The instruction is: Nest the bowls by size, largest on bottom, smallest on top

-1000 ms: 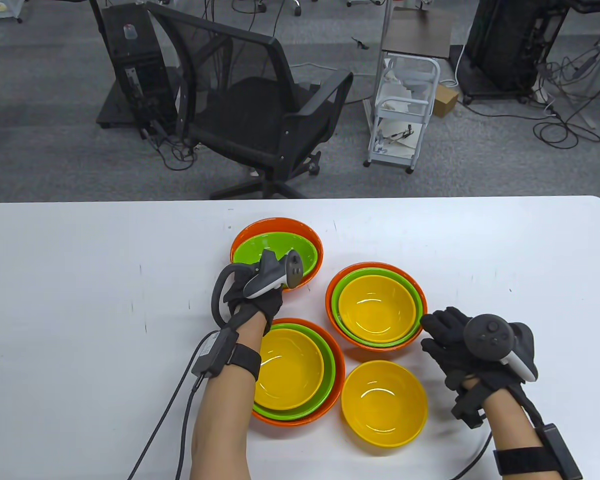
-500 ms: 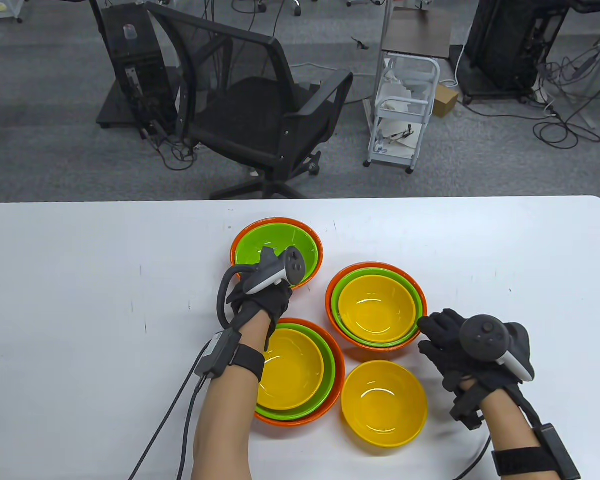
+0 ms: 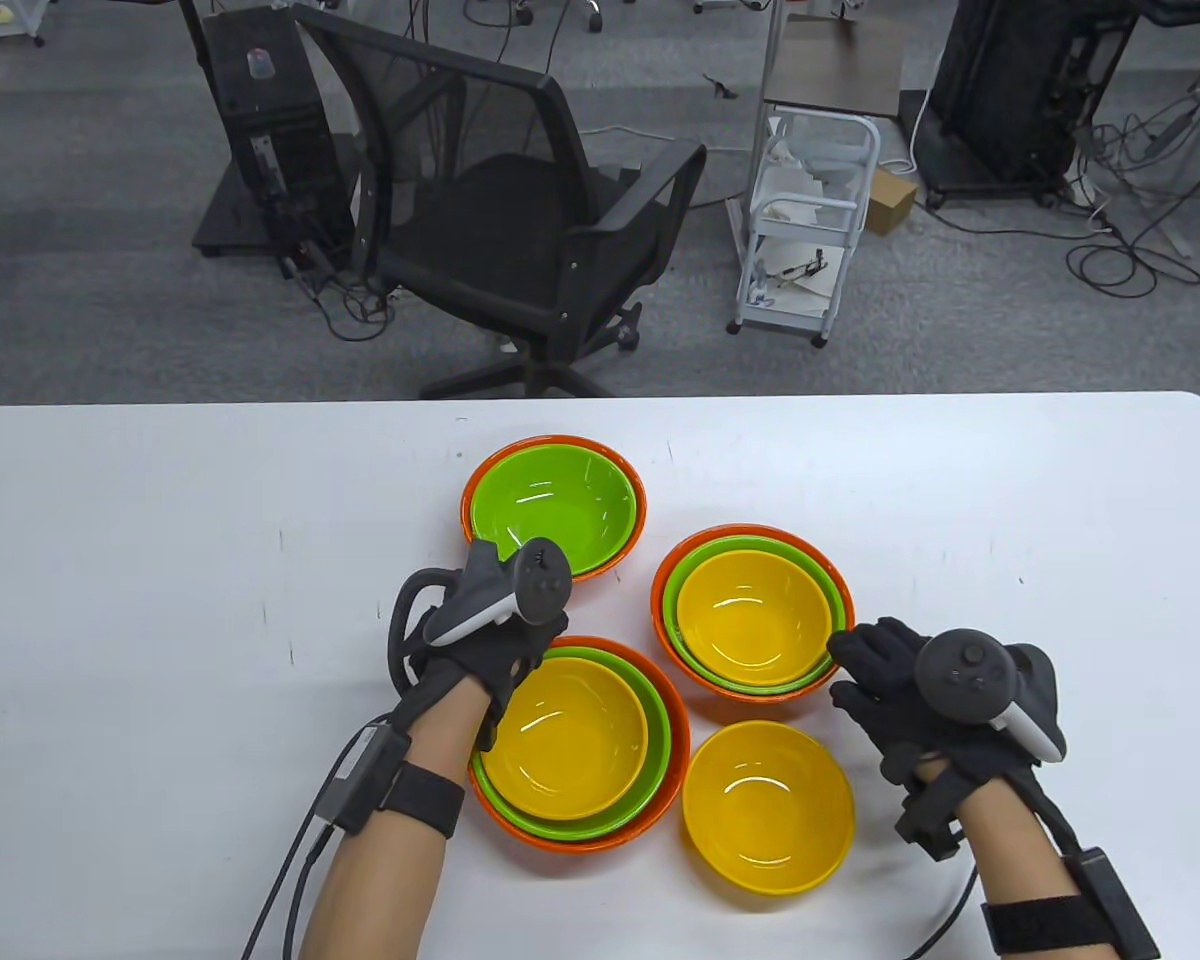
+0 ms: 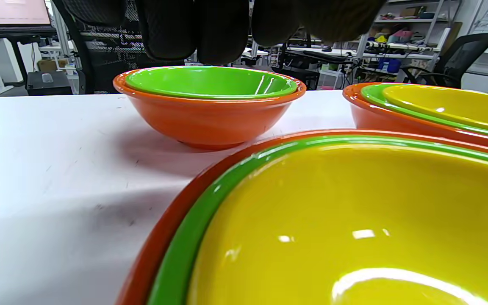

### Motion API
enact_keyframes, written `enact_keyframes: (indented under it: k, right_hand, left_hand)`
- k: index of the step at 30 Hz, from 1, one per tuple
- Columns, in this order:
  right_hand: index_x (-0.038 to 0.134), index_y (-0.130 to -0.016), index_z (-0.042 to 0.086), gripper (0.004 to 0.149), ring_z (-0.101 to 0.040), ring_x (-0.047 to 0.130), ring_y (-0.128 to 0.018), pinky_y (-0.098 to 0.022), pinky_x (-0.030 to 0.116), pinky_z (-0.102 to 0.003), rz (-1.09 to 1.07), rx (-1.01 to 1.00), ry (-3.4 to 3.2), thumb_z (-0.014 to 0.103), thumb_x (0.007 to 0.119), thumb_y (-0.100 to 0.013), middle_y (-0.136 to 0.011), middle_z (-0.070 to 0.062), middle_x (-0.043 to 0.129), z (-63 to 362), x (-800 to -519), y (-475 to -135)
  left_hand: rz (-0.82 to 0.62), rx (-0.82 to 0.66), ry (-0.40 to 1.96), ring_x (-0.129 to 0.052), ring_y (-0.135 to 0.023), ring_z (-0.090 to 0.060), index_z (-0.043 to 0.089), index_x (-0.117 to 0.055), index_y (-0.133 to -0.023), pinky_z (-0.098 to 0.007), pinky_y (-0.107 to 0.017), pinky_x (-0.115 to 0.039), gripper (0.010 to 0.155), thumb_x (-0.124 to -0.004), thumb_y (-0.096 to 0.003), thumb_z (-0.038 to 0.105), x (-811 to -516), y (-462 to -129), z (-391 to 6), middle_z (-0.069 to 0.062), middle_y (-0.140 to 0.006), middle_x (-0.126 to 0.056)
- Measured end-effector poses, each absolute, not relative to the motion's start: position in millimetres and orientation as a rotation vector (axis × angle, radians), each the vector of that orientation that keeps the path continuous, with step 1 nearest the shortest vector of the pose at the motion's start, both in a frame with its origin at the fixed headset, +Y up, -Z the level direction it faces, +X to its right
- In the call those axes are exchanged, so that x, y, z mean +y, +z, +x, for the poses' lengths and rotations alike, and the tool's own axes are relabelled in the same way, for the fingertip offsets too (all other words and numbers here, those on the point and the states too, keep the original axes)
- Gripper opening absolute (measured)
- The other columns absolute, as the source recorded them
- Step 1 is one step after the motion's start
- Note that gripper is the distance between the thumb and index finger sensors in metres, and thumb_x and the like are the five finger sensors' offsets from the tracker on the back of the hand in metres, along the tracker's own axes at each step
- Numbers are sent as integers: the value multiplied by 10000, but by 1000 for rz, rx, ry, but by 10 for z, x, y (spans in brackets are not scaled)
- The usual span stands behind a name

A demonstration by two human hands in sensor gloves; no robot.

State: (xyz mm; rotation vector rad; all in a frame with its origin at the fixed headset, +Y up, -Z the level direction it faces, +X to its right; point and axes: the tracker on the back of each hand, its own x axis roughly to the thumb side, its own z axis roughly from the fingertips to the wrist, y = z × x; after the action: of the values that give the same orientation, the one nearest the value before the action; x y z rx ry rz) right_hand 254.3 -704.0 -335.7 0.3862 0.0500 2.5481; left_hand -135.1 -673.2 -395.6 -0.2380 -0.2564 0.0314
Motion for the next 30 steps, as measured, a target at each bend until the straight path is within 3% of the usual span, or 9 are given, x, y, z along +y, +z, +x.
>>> enact_keyframes:
  k: [5,15,23,30]
  right_hand:
    - [649,-1019,35,630,-559,539,-951,-664,457,-710,385,27,2570,368,762,-496,-1021,-257,674,2483,-6985,-3319]
    - [666,-1010,27,640,-565,561,-941,-660,469,-714,376,52,2592,387,774,-492,-1015,-257,686,2468,-6951,-3295]
    - [720,-958,-16,655,-559,737,-810,-600,591,-697,277,216,2682,425,789,-477,-878,-267,822,2441,-7009,-3322]
    - [651,-998,-17,729,-553,760,-781,-583,608,-691,184,427,2725,467,789,-471,-855,-255,829,2439,-7077,-3326]
  left_hand:
    - [-143,-283,80,-697,-1071,-363,313,-568,-1097,-613,-778,-594,626,-686,-508,488,-6718,-3645,-1574,-54,-1123,-679]
    - [-78,-292,188,-683,-1078,-376,313,-549,-1110,-629,-776,-591,657,-678,-502,526,-6817,-3252,-1905,-63,-1138,-657]
    - [-80,-299,188,-653,-1089,-388,311,-526,-1118,-642,-775,-575,687,-668,-492,557,-6954,-3191,-1985,-73,-1157,-616]
    - [-80,-294,213,-633,-1096,-396,311,-507,-1123,-651,-774,-564,705,-660,-487,573,-7004,-3131,-2067,-82,-1176,-569]
